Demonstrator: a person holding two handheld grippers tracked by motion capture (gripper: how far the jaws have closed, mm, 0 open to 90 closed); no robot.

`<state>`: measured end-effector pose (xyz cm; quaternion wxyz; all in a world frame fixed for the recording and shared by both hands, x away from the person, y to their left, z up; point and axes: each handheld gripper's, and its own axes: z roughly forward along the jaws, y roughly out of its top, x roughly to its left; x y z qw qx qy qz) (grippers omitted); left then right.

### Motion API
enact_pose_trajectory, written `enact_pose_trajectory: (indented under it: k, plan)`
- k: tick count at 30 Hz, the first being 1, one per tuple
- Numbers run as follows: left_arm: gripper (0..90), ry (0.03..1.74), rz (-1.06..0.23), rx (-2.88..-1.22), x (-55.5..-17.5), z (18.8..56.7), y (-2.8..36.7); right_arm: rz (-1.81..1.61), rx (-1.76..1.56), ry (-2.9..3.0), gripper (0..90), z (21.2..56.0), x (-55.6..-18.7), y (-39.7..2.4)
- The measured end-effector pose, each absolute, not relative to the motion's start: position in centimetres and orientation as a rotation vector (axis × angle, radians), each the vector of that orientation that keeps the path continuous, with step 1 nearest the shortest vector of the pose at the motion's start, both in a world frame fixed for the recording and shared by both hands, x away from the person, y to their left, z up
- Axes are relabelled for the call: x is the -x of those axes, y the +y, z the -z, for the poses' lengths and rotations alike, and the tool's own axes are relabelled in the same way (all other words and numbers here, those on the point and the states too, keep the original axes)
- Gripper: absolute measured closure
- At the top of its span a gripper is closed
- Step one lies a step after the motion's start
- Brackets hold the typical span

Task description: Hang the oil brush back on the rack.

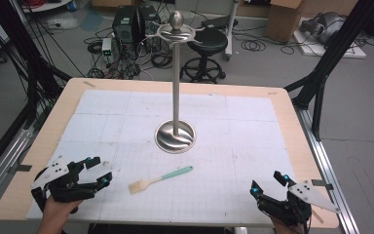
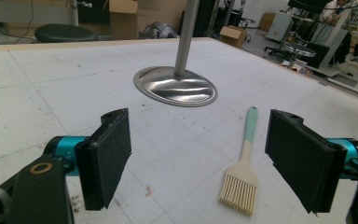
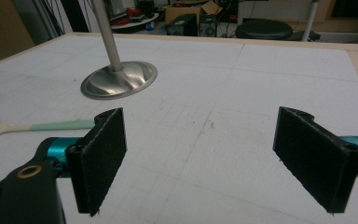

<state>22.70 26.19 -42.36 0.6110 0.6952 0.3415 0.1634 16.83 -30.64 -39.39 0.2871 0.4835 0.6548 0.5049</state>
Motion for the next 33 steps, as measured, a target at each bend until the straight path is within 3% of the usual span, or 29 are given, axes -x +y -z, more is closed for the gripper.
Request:
enact_pose_trajectory:
  k: [8, 11, 13, 25, 33]
  plan:
    - [23.8, 0.768, -0.366, -1.616, -22.5, 42.1, 25.5, -1.355, -1.282, 1.767, 16.1, 39.2, -16.8, -30.5]
    - [24.8, 0.747, -0.375, -1.672, -22.3, 41.9, 24.5, -1.373, -1.292, 1.788, 16.1, 39.2, -16.7, -30.6]
    - [31.6, 0.710, -0.363, -1.728, -22.3, 42.0, 23.6, -1.385, -1.281, 1.796, 16.1, 39.2, -16.6, -30.6]
    - [29.3, 0.687, -0.297, -1.787, -24.1, 41.7, 19.5, -1.375, -1.254, 1.876, 17.0, 39.6, -17.1, -29.9]
    - [36.2, 0.619, -0.210, -1.930, -25.4, 42.4, 16.1, -1.378, -1.252, 1.897, 17.3, 39.8, -17.2, -29.7]
